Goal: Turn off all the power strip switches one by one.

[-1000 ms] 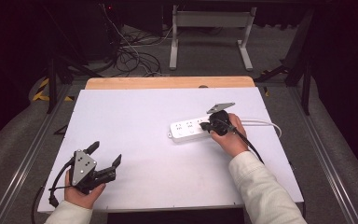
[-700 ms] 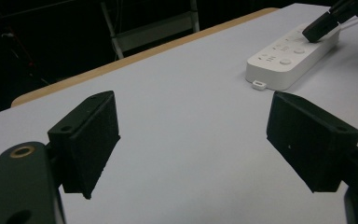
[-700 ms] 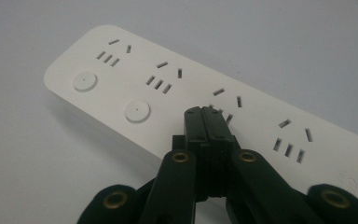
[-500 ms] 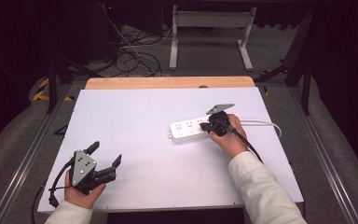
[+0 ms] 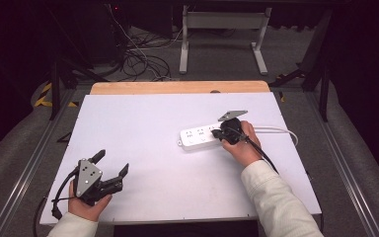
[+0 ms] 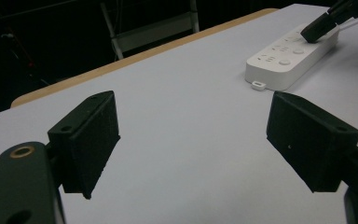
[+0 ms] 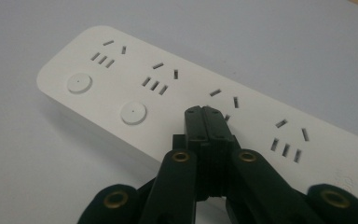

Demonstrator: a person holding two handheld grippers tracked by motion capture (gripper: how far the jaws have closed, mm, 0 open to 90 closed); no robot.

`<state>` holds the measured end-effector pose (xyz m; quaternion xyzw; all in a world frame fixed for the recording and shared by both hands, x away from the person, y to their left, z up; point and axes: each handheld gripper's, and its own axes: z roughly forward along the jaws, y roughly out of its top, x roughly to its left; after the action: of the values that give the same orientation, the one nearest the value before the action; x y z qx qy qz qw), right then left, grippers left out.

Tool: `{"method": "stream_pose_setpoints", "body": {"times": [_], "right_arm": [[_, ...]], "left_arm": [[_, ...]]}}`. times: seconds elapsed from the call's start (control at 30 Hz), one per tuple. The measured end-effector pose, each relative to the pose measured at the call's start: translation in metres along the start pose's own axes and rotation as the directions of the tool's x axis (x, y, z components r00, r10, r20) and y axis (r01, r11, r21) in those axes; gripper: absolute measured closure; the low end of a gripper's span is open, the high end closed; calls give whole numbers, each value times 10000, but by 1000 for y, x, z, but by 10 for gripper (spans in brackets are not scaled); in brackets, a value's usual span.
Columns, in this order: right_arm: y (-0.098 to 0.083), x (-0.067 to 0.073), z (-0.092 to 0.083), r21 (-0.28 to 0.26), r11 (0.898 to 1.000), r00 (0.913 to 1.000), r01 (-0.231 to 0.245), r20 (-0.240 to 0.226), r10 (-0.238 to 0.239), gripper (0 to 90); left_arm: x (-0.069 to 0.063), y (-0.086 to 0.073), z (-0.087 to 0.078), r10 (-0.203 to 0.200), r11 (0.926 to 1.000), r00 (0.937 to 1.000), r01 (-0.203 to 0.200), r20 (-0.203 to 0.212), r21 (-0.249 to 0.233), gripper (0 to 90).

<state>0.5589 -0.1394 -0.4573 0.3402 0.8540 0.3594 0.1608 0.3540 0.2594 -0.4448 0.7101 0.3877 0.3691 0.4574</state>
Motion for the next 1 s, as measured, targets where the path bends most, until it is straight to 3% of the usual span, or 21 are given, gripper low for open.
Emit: {"method": "stream_pose_setpoints", "body": {"times": [0.43, 0.5, 0.57, 0.6, 0.77, 1.0], "right_arm": [[-1, 1, 1, -38, 10000, 9999, -40, 106, 41, 900], [5, -1, -10, -207, 9998, 10000, -72, 29, 72, 900], [11, -4, -30, -1495, 9867, 9978, -632, -295, 594, 900], [14, -6, -37, -1735, 9818, 9966, -778, -398, 719, 900], [12, -11, -43, -1344, 9886, 9975, -682, -273, 651, 900], [12, -13, -45, -1425, 9882, 9984, -561, -173, 542, 900]], "left_arm": [[1, 0, 0, -1, 10000, 10000, 1, -17, 0, 172], [1, 0, 0, 0, 10000, 10000, 0, -12, 23, 173], [1, 0, 0, -25, 10000, 10000, 25, -23, 14, 172], [1, 0, 1, -30, 10000, 10000, 30, -20, 16, 172], [1, 0, 0, 30, 10000, 10000, -30, -58, -2, 173], [0, 0, 1, 8, 10000, 10000, -8, -37, -1, 172]]}}
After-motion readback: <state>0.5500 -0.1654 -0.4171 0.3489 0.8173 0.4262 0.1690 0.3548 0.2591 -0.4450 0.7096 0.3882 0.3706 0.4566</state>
